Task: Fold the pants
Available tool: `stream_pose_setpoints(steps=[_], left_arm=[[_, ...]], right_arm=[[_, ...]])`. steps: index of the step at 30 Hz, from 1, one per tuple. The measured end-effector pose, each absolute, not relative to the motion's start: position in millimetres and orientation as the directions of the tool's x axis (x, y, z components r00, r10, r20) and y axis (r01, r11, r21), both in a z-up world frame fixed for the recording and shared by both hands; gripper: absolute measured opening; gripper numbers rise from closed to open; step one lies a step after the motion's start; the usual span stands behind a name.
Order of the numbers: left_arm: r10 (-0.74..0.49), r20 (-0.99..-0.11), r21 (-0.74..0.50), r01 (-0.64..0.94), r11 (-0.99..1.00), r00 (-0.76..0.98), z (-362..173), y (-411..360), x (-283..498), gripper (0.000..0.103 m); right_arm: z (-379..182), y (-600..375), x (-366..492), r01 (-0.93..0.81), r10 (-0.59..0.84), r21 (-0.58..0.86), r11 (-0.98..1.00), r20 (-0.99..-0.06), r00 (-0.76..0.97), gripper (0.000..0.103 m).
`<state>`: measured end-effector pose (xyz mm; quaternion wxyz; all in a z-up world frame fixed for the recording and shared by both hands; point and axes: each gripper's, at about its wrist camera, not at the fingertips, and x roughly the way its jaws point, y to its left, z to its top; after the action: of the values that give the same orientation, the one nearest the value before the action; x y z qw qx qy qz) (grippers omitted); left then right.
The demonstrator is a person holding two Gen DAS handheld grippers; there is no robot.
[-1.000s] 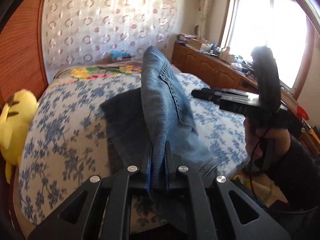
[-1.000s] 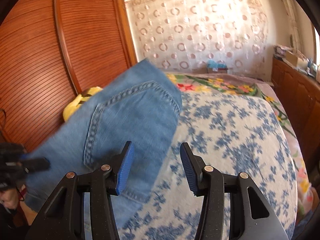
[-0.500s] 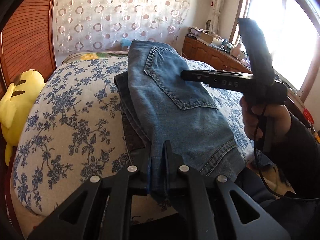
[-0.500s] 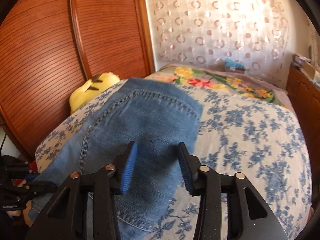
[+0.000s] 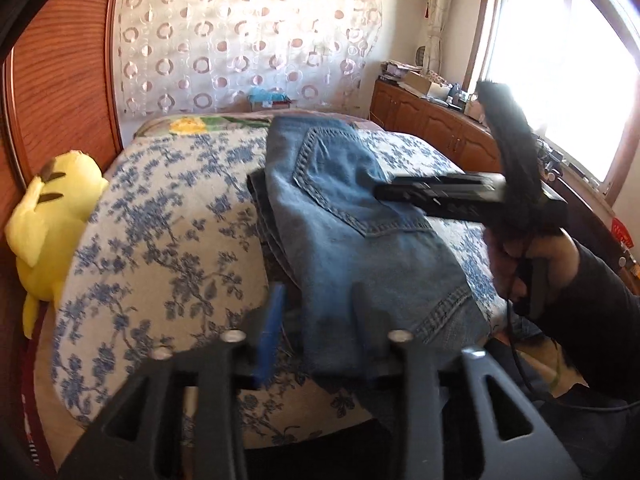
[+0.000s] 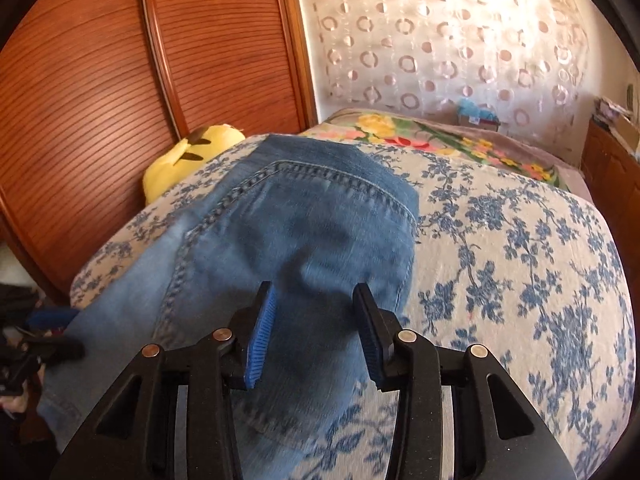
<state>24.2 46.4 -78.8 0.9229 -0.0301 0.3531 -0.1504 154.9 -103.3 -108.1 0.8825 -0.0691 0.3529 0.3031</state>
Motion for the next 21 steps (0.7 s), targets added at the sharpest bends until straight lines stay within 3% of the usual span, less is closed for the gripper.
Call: stream_pose_setpoints(steps=[5,7,8,21], left_arm=[[-0.287,-0.624,-0.147,0.251,0.957,0.727,-68,50,34,0.047],[-0.288,-0.616,-0.151,0.249,0.957,0.733,-66,51,39,0.064],[-0.296,-0.606,-0.158,0.253,0.954,0.738,-64,52,42,0.065],[-0.295,-0.594,-0.142,0.263,0.954,0.749,-60,41,85,0.067]], right_arm=[[-102,-111,125,-0.599,0.503,0.097,0.795,-0.659,0.56,0.04],[-101,-111,111,-0.609,0.508,0.094,0.788,-0.658,0.556,0.04],[-100,-111,107,-0.61,0.51,0.094,0.787,-0.657,0.555,0.04],[-114,-108,75,-0.6,0.493,0.088,0.795,-0.67,0.555,0.04]])
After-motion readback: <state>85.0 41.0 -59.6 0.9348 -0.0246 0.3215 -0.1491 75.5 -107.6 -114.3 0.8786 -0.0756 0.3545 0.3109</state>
